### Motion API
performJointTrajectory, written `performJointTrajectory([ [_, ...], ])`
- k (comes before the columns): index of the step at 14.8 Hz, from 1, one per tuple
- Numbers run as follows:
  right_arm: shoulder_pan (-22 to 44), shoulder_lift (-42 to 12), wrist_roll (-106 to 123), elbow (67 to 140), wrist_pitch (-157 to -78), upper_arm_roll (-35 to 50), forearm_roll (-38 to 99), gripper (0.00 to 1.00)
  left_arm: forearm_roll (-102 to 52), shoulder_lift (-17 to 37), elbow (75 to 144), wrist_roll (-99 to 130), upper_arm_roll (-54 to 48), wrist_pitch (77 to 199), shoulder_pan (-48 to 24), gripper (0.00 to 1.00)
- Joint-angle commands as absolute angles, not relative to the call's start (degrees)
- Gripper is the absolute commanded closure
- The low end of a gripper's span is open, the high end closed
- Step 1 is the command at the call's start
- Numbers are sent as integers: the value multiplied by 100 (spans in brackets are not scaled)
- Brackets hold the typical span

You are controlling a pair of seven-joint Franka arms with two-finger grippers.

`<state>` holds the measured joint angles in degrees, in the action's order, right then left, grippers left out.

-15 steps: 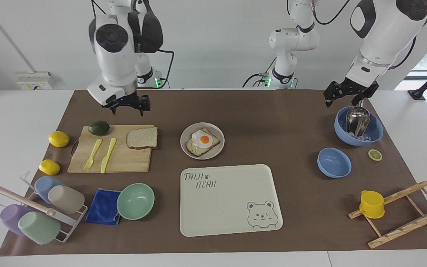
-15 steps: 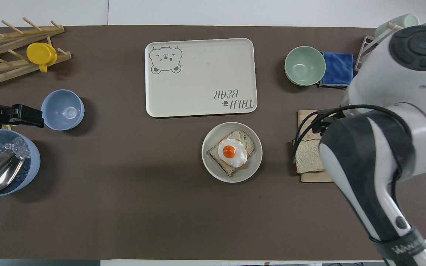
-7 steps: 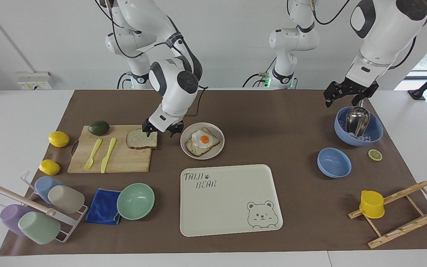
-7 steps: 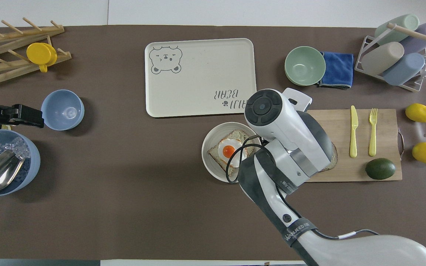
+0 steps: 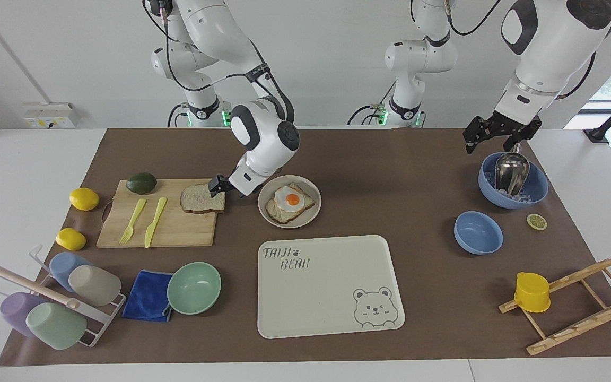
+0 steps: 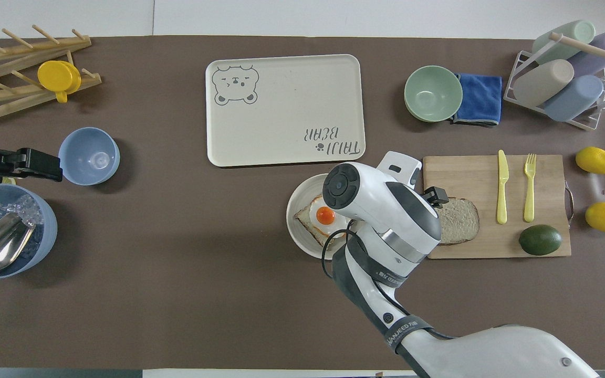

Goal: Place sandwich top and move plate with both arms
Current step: 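Grasp the bread slice with the right gripper and lift it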

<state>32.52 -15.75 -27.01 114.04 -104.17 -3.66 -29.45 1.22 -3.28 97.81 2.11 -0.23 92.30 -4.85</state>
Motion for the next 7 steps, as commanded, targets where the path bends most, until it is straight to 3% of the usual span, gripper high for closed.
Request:
performJointTrajectory([
  [1, 3173, -1345, -3093, 11881, -10774, -343, -3129, 0, 70, -457, 9896, 229, -9, 9193, -483, 0],
  [7, 3138, -1327, -3463, 12164, -11030, -343, -3129, 3, 70, -457, 9896, 229, -9, 9193, -483, 0],
])
